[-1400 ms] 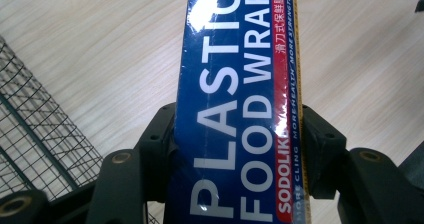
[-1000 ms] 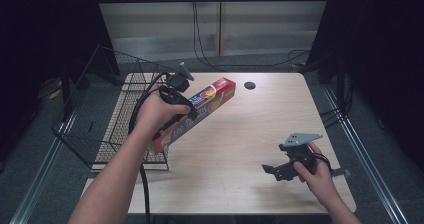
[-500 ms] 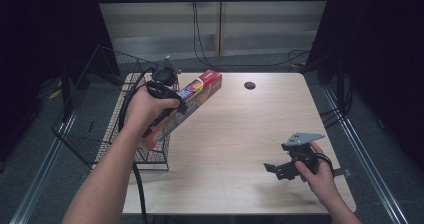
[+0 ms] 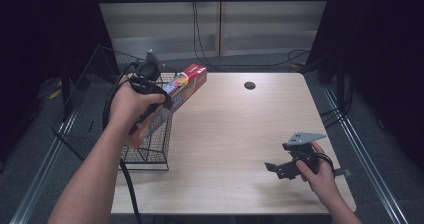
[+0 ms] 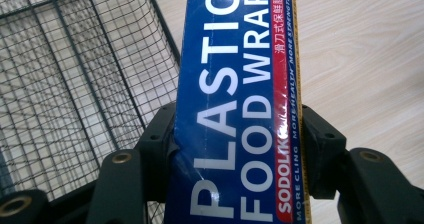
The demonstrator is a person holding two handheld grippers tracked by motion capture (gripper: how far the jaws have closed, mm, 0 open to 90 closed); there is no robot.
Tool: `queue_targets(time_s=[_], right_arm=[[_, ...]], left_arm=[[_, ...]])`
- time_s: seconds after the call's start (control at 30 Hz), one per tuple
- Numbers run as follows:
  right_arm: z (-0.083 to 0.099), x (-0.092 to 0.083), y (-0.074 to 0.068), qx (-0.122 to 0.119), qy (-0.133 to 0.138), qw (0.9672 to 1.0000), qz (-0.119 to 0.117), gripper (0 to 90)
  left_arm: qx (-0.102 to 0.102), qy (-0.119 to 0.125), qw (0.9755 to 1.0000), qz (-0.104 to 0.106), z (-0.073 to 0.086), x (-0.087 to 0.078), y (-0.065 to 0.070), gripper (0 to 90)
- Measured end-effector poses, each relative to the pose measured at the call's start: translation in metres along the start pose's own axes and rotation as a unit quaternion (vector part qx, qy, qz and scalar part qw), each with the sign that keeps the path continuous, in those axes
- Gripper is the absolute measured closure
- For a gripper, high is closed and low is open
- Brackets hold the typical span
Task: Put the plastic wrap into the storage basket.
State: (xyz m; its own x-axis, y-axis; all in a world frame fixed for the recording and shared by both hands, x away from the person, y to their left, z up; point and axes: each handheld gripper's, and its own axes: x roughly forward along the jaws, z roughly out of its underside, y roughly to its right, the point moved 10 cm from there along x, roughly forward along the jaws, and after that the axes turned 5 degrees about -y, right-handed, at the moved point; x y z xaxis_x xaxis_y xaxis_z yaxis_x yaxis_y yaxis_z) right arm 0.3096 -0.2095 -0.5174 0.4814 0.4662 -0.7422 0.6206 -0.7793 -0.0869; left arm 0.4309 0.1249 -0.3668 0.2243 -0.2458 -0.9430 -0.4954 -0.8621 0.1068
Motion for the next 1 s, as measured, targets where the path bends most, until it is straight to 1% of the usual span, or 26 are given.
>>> queue_targets(time_s=[0.1, 0.17, 0.2, 0.23, 0.27, 0.33, 0.37, 0.4, 0.43, 0.47, 0.5, 0.53, 0.57, 0.63, 0.67, 0.77, 0.8, 0.83, 0.87, 0.97, 1.0], right_arm=[[0.000, -0.001, -0.001, 0.000, 0.002, 1.0000, -0.004, 2.1], [-0.001, -0.001, -0.001, 0.001, 0.003, 1.0000, -0.002, 2.1], [-0.001, -0.001, -0.001, 0.001, 0.003, 1.0000, -0.002, 2.1], [-0.001, -0.001, -0.001, 0.001, 0.003, 1.0000, -0.002, 2.1], [-0.001, -0.001, -0.001, 0.001, 0.004, 1.0000, -0.002, 2.1], [-0.001, -0.001, -0.001, 0.001, 0.004, 1.0000, -0.002, 2.1], [-0.001, -0.001, -0.001, 0.001, 0.004, 1.0000, -0.002, 2.1], [-0.002, -0.001, -0.001, 0.001, 0.004, 1.0000, -0.001, 2.1], [-0.001, -0.001, -0.001, 0.002, 0.004, 1.0000, -0.001, 2.1], [-0.001, -0.001, -0.001, 0.002, 0.003, 1.0000, -0.001, 2.1], [-0.001, -0.001, -0.001, 0.002, 0.003, 1.0000, -0.001, 2.1], [-0.002, -0.001, -0.001, 0.001, 0.004, 1.0000, -0.001, 2.1], [-0.002, -0.001, -0.001, 0.001, 0.004, 1.0000, -0.001, 2.1], [-0.002, -0.002, -0.002, 0.002, 0.005, 1.0000, -0.004, 2.1], [-0.002, -0.002, -0.002, 0.001, 0.006, 1.0000, -0.004, 2.1], [-0.002, -0.002, -0.002, 0.001, 0.006, 1.0000, -0.004, 2.0], [-0.002, -0.001, -0.002, 0.001, 0.006, 1.0000, -0.004, 2.1], [-0.002, -0.001, -0.002, 0.001, 0.006, 1.0000, -0.004, 2.1], [-0.002, -0.001, -0.002, 0.000, 0.006, 1.0000, -0.005, 2.1], [-0.003, -0.002, -0.002, -0.001, 0.007, 1.0000, -0.005, 2.1], [-0.003, -0.002, -0.002, 0.001, 0.007, 1.0000, -0.004, 2.1]], left_arm=[[-0.005, 0.001, 1.0000, -0.002, 0.001, -0.003, -0.003, 44.0], [-0.011, 0.005, 0.9999, -0.008, 0.002, -0.006, -0.010, 44.0], [-0.017, 0.004, 0.9998, -0.011, 0.003, -0.008, -0.011, 44.0], [-0.017, 0.004, 0.9998, -0.011, 0.003, -0.008, -0.011, 44.0], [-0.019, 0.006, 0.9997, -0.014, 0.003, -0.010, -0.015, 44.0], [-0.026, 0.006, 0.9995, -0.016, 0.004, -0.012, -0.018, 44.0], [-0.026, 0.006, 0.9995, -0.016, 0.004, -0.012, -0.018, 44.0], [-0.027, 0.006, 0.9995, -0.015, 0.005, -0.013, -0.021, 44.0], [-0.038, 0.011, 0.9991, -0.014, 0.005, -0.013, -0.021, 44.0], [-0.029, 0.005, 0.9994, -0.015, 0.007, -0.014, -0.023, 44.0], [-0.029, 0.005, 0.9994, -0.015, 0.007, -0.014, -0.023, 44.0], [-0.034, 0.007, 0.9992, -0.017, 0.007, -0.015, -0.025, 44.1], [-0.034, 0.007, 0.9992, -0.017, 0.007, -0.015, -0.025, 44.1], [-0.032, 0.002, 0.9992, -0.023, 0.009, -0.018, -0.029, 44.1], [-0.037, 0.004, 0.9991, -0.021, 0.009, -0.019, -0.030, 44.1], [-0.041, 0.004, 0.9988, -0.024, 0.010, -0.021, -0.033, 44.0], [-0.048, 0.005, 0.9986, -0.024, 0.012, -0.022, -0.036, 44.0], [-0.044, 0.002, 0.9987, -0.027, 0.013, -0.024, -0.038, 44.0], [-0.050, 0.004, 0.9983, -0.029, 0.014, -0.024, -0.040, 44.1], [-0.050, 0.000, 0.9984, -0.027, 0.016, -0.026, -0.043, 44.0], [-0.056, 0.004, 0.9980, -0.030, 0.016, -0.028, -0.045, 44.0]])
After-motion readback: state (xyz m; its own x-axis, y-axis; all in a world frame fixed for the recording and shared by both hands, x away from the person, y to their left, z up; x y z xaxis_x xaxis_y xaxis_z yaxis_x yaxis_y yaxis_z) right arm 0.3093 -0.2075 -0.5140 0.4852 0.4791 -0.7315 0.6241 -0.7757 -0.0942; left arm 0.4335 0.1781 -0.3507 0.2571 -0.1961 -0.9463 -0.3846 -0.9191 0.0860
